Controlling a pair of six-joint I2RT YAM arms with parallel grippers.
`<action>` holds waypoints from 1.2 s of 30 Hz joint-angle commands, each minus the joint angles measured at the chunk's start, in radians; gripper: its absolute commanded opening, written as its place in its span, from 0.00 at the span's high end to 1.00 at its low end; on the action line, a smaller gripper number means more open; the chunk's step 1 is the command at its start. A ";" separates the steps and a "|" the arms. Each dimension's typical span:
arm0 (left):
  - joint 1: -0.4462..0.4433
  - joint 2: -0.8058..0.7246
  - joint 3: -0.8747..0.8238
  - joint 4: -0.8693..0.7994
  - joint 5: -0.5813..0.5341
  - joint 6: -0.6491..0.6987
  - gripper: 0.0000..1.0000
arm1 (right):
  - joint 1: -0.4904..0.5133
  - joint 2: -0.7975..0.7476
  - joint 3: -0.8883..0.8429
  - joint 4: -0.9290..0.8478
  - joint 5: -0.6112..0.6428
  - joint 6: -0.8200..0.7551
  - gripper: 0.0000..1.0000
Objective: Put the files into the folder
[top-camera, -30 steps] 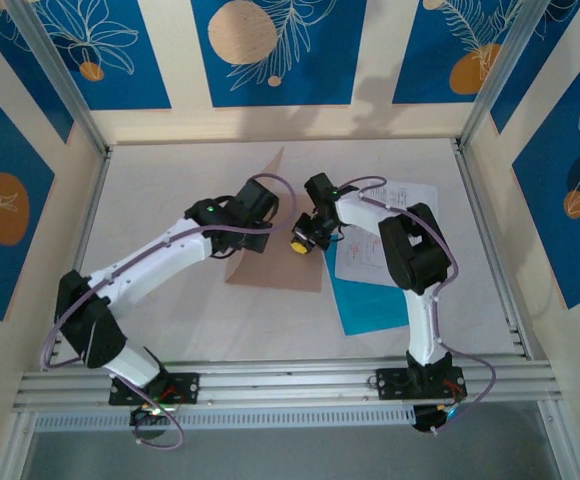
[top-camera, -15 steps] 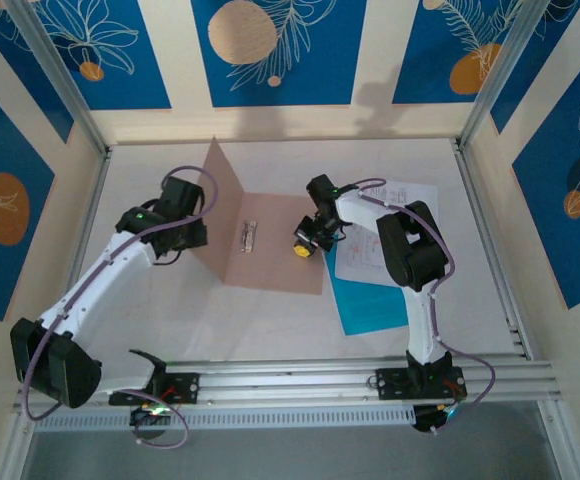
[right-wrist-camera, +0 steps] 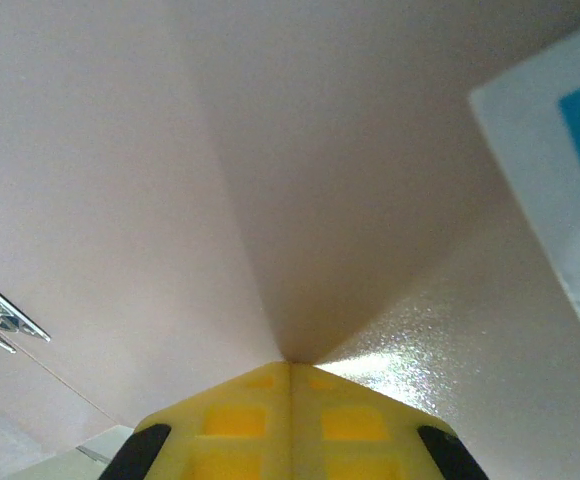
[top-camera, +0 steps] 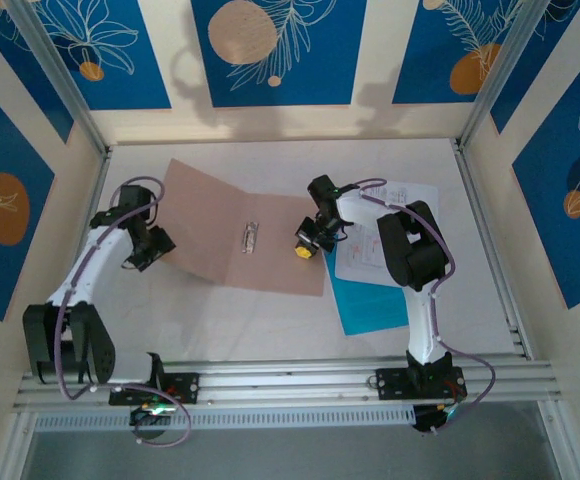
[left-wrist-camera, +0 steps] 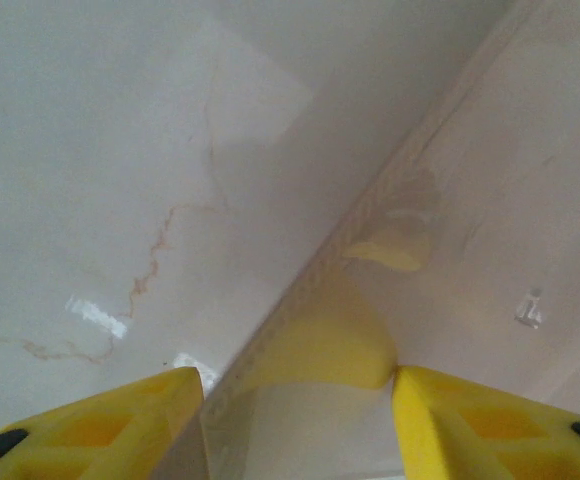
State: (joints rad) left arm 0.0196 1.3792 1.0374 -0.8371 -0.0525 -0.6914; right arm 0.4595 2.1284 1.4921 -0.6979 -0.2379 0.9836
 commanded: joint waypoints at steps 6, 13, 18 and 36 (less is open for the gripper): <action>0.126 0.055 -0.052 0.039 0.152 -0.157 0.43 | -0.012 0.054 -0.022 -0.094 0.044 -0.031 0.95; 0.125 0.021 0.009 -0.020 0.114 -0.170 0.42 | -0.018 0.053 -0.007 -0.107 0.045 -0.052 0.94; 0.053 0.011 0.093 -0.063 0.089 -0.135 0.42 | -0.011 0.045 0.043 -0.130 0.049 -0.082 0.93; -0.467 0.240 0.201 0.130 0.220 0.020 0.66 | -0.089 -0.290 -0.086 -0.184 0.153 -0.149 0.76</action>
State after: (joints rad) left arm -0.4088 1.5764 1.2072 -0.7269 0.1383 -0.7132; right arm 0.4088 1.9148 1.4986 -0.8242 -0.1139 0.8387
